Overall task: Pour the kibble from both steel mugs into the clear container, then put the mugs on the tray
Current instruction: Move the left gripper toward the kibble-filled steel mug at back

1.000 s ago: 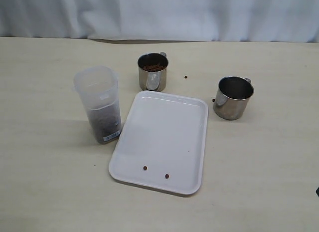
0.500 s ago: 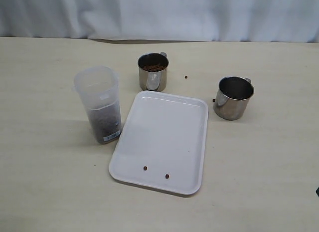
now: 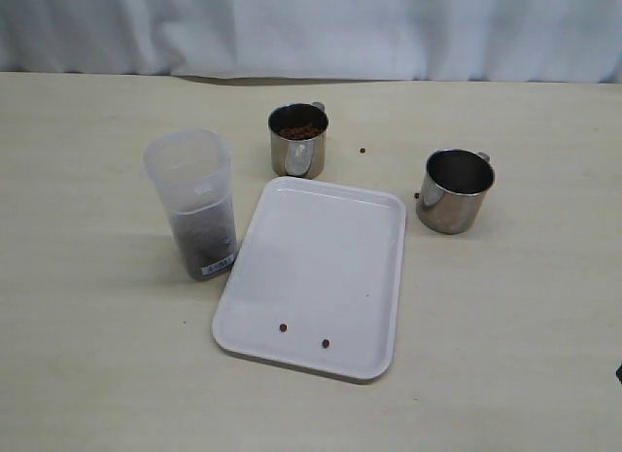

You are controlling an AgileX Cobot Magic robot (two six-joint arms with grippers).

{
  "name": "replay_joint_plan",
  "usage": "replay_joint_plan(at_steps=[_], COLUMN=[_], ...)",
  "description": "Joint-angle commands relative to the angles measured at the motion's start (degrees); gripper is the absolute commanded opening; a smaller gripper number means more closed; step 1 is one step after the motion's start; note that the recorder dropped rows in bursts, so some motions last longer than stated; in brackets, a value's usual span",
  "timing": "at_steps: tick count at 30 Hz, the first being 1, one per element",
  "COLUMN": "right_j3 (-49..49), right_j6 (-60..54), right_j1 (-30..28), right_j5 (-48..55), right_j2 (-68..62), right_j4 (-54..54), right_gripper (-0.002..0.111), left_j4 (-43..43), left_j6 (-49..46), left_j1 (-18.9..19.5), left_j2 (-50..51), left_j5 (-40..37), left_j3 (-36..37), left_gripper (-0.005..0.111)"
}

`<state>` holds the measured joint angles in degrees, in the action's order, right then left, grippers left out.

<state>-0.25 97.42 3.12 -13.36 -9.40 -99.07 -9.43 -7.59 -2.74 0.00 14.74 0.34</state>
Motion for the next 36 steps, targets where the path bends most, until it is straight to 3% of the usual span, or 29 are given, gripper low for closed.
replay_joint_plan(at_steps=[1,3,6,10,15,22,26,29,31,36], right_j3=[0.3,0.3,0.3,0.3,0.3,0.3,0.3,0.3,0.3,0.3], right_j6=[0.9,0.9,0.9,0.9,0.9,0.9,0.9,0.9,0.9,0.9], right_j1=[-0.3,-0.3,-0.3,-0.3,-0.3,-0.3,-0.3,-0.3,-0.3,-0.3], right_j5=[-0.3,-0.3,-0.3,-0.3,-0.3,-0.3,-0.3,-0.3,-0.3,-0.3], right_j2=[0.3,0.3,0.3,0.3,0.3,0.3,0.3,0.3,0.3,0.3], right_j4=[-0.4,-0.4,-0.4,-0.4,-0.4,-0.4,-0.4,-0.4,-0.4,-0.4], right_gripper=[0.005,0.005,0.005,0.005,0.005,0.005,0.005,0.005,0.005,0.005], left_j4=[-2.4,-4.9,-8.5,-8.4,-0.7,-1.3,-9.1,-15.5,-26.2,-62.0], left_j6=[-0.7,1.6,-0.3,-5.6,-12.4,-2.8,-2.6,3.9,10.6,40.7], left_j1=[0.1,0.1,0.1,0.1,0.1,0.1,0.1,0.2,1.6,8.1], left_j2=[0.0,0.0,0.7,13.1,40.8,80.6,94.8,101.1,104.1,111.0], left_j5=[11.9,17.8,17.2,17.8,23.6,38.0,36.2,32.4,30.2,31.5], left_j3=[-0.3,-0.3,-0.3,-0.3,-2.2,-15.7,-25.5,-33.5,-39.6,-56.6], left_gripper=[0.0,0.0,0.0,0.0,0.0,0.0,0.0,0.0,0.0,0.0])
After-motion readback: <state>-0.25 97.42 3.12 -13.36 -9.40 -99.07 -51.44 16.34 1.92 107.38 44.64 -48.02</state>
